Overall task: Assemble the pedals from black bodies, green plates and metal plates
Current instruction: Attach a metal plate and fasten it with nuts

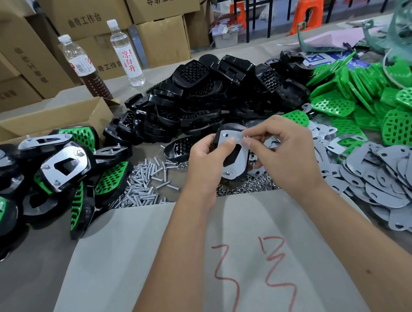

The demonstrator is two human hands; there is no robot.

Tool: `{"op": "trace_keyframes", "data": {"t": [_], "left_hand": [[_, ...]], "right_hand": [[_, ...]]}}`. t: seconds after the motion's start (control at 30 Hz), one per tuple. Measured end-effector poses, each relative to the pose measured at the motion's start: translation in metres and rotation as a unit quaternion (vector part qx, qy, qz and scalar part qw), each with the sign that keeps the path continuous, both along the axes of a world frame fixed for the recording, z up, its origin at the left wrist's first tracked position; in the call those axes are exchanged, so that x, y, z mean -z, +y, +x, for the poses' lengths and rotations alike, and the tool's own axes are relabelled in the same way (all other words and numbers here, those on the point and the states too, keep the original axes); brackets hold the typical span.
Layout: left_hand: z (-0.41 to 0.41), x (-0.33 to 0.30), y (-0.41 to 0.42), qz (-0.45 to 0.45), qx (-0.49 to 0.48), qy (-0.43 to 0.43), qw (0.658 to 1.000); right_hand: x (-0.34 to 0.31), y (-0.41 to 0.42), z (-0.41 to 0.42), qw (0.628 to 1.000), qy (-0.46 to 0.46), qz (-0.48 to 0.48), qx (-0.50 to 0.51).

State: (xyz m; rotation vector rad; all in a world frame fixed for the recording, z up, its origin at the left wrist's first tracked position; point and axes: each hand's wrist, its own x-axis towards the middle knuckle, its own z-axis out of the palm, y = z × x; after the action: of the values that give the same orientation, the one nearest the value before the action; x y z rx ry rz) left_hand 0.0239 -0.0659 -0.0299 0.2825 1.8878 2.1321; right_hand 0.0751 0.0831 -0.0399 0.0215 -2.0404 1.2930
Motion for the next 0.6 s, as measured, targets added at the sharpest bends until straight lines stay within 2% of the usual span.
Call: {"op": "trace_keyframes", "data": {"t": [0.17, 0.37, 0.5, 0.6], "left_hand": [[0.0017, 0.0013, 0.0034, -0.01, -0.007, 0.015, 1.0], [-0.0008, 0.0006, 0.0029, 0.003, -0.043, -0.01, 0.999], [0.0001, -0.0018, 0.0046, 0.03, -0.058, -0.041, 0.997], [0.0, -0.001, 0.005, 0.027, -0.056, -0.035, 0.997]], "right_hand": [[0.0016, -0.0001, 0.0, 0.999, -0.014, -0.032, 0.028], [-0.0009, -0.0042, 0.0011, 0.999, -0.033, -0.028, -0.032], [-0.0019, 0.0002, 0.0035, 0.997, 0.003, -0.078, 0.002], [-0.0058, -0.004, 0.0062, 0.993, -0.03, -0.101, -0.053]]}}
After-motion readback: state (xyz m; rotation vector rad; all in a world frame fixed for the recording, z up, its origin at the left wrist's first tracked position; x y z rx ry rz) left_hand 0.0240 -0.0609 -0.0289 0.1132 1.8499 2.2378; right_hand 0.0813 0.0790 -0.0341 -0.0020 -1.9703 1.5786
